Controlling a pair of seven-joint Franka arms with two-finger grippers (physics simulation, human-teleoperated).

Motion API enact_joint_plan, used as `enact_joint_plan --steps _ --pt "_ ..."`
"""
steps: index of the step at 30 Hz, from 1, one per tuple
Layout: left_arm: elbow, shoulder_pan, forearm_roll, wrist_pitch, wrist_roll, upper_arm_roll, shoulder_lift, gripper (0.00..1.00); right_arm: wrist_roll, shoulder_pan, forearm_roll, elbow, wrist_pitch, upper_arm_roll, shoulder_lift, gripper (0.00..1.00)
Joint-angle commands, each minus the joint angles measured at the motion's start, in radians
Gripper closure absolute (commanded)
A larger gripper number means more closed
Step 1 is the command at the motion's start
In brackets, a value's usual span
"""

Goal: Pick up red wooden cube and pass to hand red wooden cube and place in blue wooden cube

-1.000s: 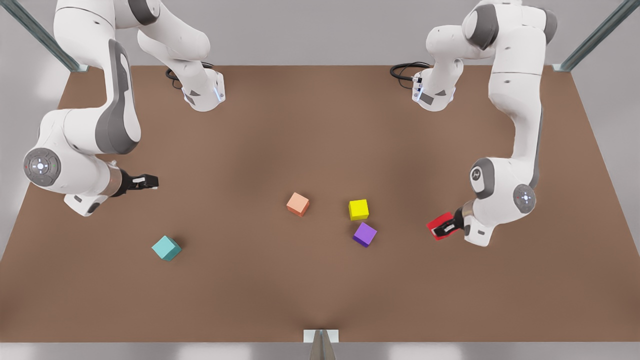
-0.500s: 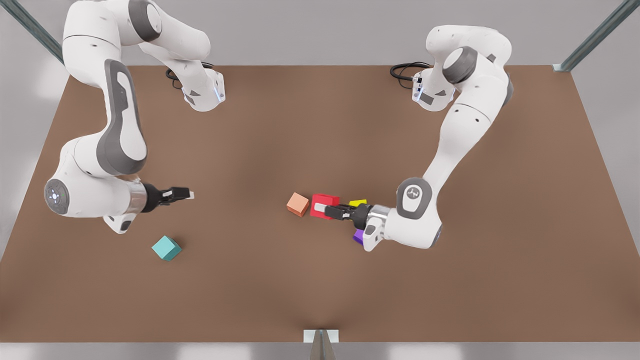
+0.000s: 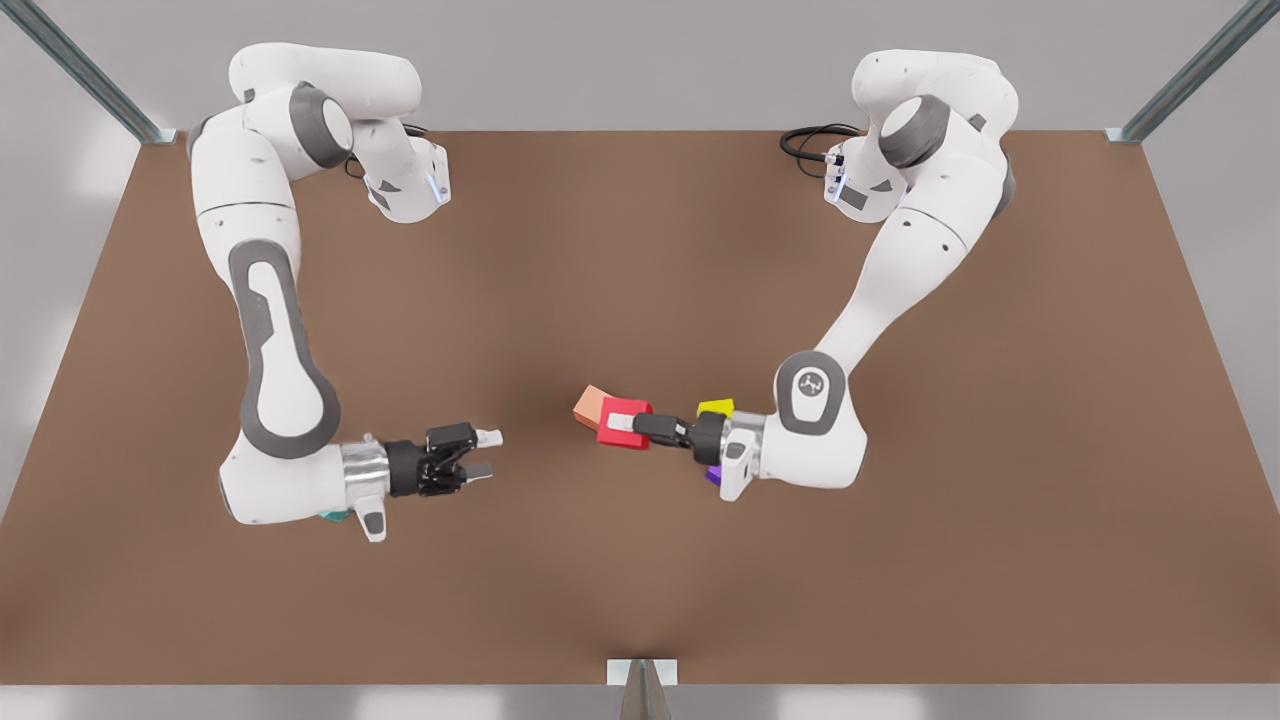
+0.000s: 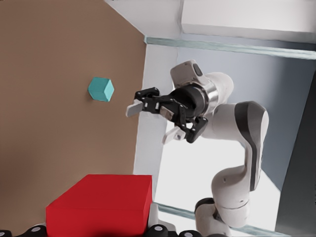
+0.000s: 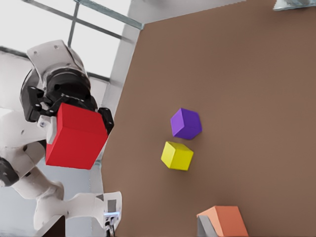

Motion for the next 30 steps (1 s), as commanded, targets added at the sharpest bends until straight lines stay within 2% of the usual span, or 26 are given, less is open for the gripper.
enact_joint_plan --steps 1,5,10,15,25,30 --pt "0.001 0.000 -0.016 0.035 0.198 -0.006 -0.001 0.38 -1.233 0.001 0.113 -0.003 0.096 0.001 0.001 0.01" --pt "0.001 0.000 -0.062 0.034 0.206 -0.006 0.015 0.38 -1.373 0.013 0.245 -0.049 0.127 0.002 -0.008 0.00" --pt "0.016 0.000 -0.062 0.038 0.278 -0.006 0.036 0.38 -1.525 0.013 0.371 -0.224 0.125 0.008 -0.073 0.00" --pt "0.025 0.000 -0.082 0.049 0.322 -0.009 0.044 0.38 -1.523 0.036 0.398 -0.227 0.143 0.008 -0.063 0.00" --pt "0.025 0.000 -0.084 0.051 0.321 -0.011 0.050 0.38 -1.422 0.102 0.457 -0.225 0.301 0.008 -0.057 0.00" --pt "0.027 -0.006 -0.082 0.064 0.324 -0.009 0.053 0.38 -1.365 0.104 0.466 -0.282 0.311 0.016 -0.094 0.00"
